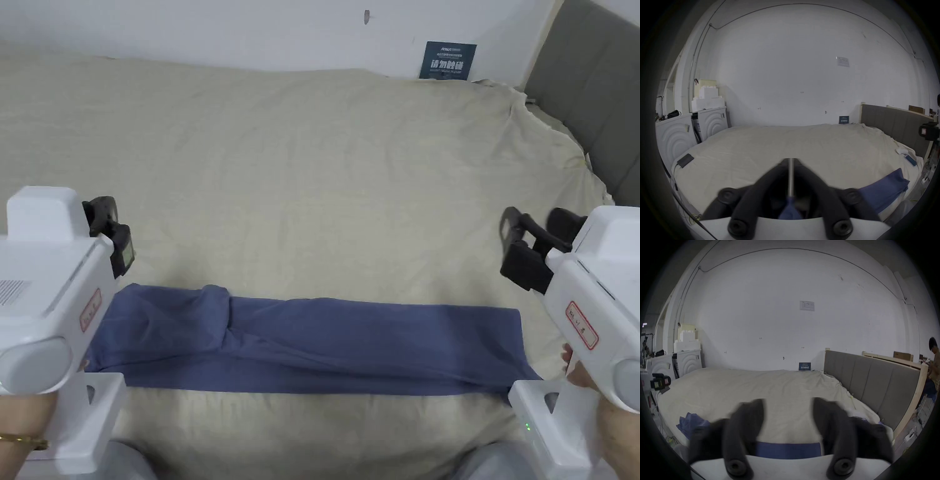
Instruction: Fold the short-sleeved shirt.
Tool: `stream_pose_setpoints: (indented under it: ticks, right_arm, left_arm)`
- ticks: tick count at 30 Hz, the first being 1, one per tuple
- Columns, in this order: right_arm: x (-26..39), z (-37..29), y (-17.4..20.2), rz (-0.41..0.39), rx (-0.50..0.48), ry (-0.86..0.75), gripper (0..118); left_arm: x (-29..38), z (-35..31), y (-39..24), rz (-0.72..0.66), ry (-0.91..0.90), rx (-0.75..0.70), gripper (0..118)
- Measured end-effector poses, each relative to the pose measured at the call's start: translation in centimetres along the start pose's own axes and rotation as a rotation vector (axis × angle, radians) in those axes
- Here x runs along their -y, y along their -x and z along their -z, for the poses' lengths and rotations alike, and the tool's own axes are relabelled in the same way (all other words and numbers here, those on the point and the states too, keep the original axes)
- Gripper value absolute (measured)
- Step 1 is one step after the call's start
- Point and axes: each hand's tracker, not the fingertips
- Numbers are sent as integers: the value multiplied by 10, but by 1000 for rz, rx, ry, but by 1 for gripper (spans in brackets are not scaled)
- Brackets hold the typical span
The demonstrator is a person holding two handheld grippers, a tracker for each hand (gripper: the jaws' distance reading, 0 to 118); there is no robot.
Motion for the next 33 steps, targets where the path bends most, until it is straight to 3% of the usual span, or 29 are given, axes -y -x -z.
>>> stream_pose_setpoints:
  ticks: [1, 10, 14, 16, 17, 18, 19, 20, 21, 26, 31, 33]
  right_arm:
    - [1, 0, 0, 11, 2, 0, 0]
    - [1, -4, 8, 20, -13, 8, 0]
    - [-1, -4, 10, 32, -31, 12, 0]
    - [-1, -2, 11, 34, -34, 20, 0]
    - [0, -1, 11, 34, -36, 24, 0]
    - [-1, 0, 13, 35, -38, 28, 0]
    - [0, 1, 14, 35, -41, 34, 0]
    - [1, 2, 15, 33, -42, 41, 0]
    - [2, 4, 16, 32, -44, 47, 0]
    - [8, 14, 21, 27, -43, 88, 0]
    - [12, 18, 25, 29, -32, 123, 0]
    - [13, 20, 26, 30, -23, 137, 0]
  left_arm:
    - [1, 0, -1, 8, 2, -12, 0]
    - [-1, 5, 3, -54, 27, 34, 0]
    - [-10, 24, 38, -257, 188, 188, 3]
    - [-10, 42, 67, -359, 275, 240, 23]
    - [-9, 50, 78, -387, 312, 261, 59]
    - [-7, 63, 90, -399, 392, 286, 88]
    - [-3, 71, 98, -404, 445, 295, 110]
    - [4, 80, 108, -424, 486, 321, 118]
    - [10, 86, 119, -465, 507, 397, 118]
    - [58, 120, 159, -641, 716, 439, 118]
    - [102, 136, 168, -578, 849, 299, 118]
    - [115, 140, 169, -592, 901, 319, 116]
